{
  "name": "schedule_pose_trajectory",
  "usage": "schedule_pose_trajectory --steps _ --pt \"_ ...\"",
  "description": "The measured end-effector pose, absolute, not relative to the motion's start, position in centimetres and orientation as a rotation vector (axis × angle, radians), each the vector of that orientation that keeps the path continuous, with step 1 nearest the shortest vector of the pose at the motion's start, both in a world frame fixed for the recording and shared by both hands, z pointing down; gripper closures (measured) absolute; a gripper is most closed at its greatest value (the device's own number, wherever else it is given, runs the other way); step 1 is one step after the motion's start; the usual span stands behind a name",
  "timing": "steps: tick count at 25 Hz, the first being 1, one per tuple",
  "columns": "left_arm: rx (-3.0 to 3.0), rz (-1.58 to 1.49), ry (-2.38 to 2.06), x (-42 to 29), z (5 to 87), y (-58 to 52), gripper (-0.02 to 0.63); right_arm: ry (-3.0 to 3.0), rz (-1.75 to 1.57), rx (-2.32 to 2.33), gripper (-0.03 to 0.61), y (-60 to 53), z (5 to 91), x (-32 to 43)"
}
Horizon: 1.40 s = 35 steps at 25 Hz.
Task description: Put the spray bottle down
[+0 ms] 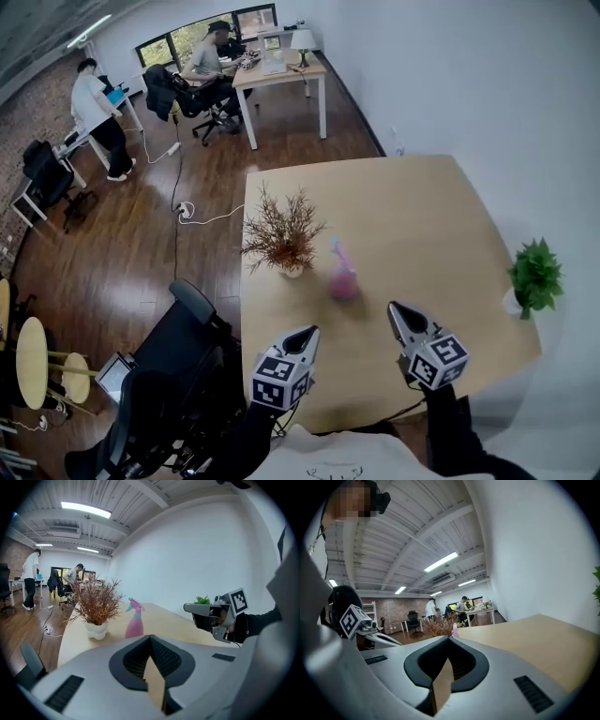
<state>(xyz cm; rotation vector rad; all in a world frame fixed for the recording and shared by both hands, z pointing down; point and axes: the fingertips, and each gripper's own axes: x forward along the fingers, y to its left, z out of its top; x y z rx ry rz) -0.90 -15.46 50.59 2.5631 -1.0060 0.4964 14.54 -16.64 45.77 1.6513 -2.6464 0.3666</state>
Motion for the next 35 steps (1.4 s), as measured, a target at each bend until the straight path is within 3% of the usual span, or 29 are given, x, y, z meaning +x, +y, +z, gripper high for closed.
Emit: schedule_pose_trajectory --steps 7,35 --pt "2.631 0.452 -1.024 0.5 47.8 -16.7 0.615 -2.696 0.350 1.623 0.599 -17.4 42.3 13.8" --pt "2.640 0.419 -1.054 0.9 46.6 -15.9 0.615 -2.652 0.386 1.594 0.600 -17.7 43.7 11.7"
